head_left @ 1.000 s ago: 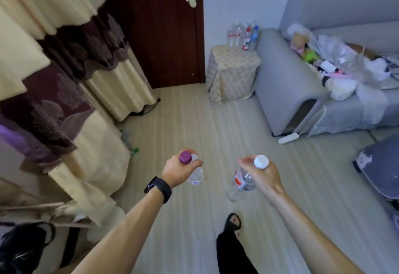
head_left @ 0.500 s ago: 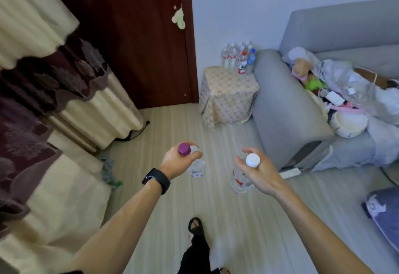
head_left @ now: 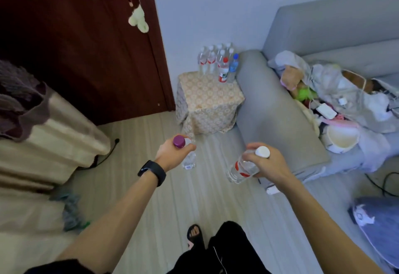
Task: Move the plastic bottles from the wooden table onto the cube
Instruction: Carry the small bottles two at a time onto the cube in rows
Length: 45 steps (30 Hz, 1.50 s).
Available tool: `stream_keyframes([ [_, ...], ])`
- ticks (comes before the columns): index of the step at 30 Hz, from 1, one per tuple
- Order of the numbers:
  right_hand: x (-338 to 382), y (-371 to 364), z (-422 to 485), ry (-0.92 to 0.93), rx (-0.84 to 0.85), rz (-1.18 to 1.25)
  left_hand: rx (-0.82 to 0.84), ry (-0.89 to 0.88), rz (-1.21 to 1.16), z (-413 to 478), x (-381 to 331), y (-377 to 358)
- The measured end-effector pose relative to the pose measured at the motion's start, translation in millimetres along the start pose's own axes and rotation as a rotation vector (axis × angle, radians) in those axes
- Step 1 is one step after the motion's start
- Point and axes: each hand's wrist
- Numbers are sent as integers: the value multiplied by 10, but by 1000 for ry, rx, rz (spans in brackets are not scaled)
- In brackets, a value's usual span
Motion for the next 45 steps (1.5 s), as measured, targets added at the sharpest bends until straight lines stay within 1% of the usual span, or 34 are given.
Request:
stream_keyframes([
  [3,261,83,535,-1,-28,-27,26,-5,-9,546,-277,56],
  [6,569,226,1175,3,-14,-7,52,-22,-20,1164,-560,109],
  [11,1144,523,2347,44,40,-90,7,-12,-15,2217,-1114,237],
  [15,1713,745,3191,77,90,-150,-42,29,-91,2978,-1535,381],
  [21,2258,802,4300,124,144,-264,-106,87,-182,3946,-1808,616],
  [25,2412,676,4998,129,180,-318,-93,129,-156,4655,-1808,681],
  [27,2476,569,5328,120,233,-374,-83,152,-162,4979,-1813,683],
  [33,2417,204,6184,6,289,-511,-47,231,-203,5815,-1693,632],
  [34,2408,155,6328,-23,302,-557,-43,267,-209,5931,-1666,608],
  [36,2365,58,6577,-57,383,-697,-29,323,-253,6134,-1590,524],
  [39,2250,-90,6954,-32,492,-887,-34,361,-309,6473,-1415,355],
  [42,2147,-194,7244,-36,509,-918,-44,380,-299,6733,-1225,165],
  [45,1977,-300,7449,-4,546,-893,-52,391,-293,6883,-1086,-9],
])
Point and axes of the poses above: each hand's wrist, its own z-axis towards the middle knuckle, its own y-axis out of the back of the hand, x = y × z, and after that the axes turned 6 degrees about x, right-handed
